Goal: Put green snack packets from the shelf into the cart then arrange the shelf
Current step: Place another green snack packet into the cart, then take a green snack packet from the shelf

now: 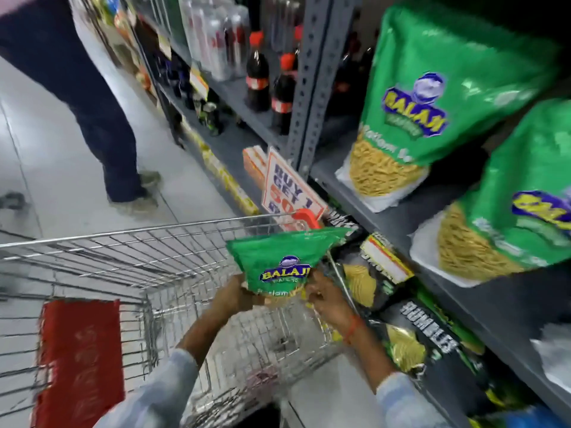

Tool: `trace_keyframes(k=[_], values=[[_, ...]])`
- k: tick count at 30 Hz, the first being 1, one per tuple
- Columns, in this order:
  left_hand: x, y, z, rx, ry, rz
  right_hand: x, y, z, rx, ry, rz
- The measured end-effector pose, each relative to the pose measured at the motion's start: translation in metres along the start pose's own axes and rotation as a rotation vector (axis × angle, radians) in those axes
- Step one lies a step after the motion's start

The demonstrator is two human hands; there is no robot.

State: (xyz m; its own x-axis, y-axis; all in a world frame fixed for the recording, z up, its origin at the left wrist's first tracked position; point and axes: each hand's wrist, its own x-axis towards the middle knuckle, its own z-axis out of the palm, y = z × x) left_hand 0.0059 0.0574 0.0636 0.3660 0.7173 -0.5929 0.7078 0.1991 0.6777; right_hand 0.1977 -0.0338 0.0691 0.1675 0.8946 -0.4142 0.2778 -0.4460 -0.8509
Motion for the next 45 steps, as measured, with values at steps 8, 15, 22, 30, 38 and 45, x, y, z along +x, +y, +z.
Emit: trace_keyframes(k=[8, 15, 22, 30, 38, 45], values=[[-0.118, 0.142, 0.012, 0.279, 0.040, 0.278, -0.144, -0.032, -0.082, 0.202, 0.280, -0.210], [-0.210, 0.219, 0.101, 0.492, -0.015, 0.516, -0.271, -0.002, -0.141, 0.291, 0.657, -0.303], [-0.251, 0.247, 0.220, 0.538, -0.307, 0.678, -0.377, 0.055, -0.182, 0.366, 0.926, -0.248], [-0.264, 0.285, 0.328, 0.409, -0.587, 0.765, -0.457, 0.098, -0.221, 0.333, 1.214, -0.186], [-0.256, 0.326, 0.404, 0.474, -0.542, 0.863, -0.468, 0.134, -0.262, 0.457, 1.450, -0.146], [-0.250, 0.317, 0.429, 0.367, -0.515, 0.950, -0.455, 0.147, -0.266, 0.541, 1.551, -0.138]])
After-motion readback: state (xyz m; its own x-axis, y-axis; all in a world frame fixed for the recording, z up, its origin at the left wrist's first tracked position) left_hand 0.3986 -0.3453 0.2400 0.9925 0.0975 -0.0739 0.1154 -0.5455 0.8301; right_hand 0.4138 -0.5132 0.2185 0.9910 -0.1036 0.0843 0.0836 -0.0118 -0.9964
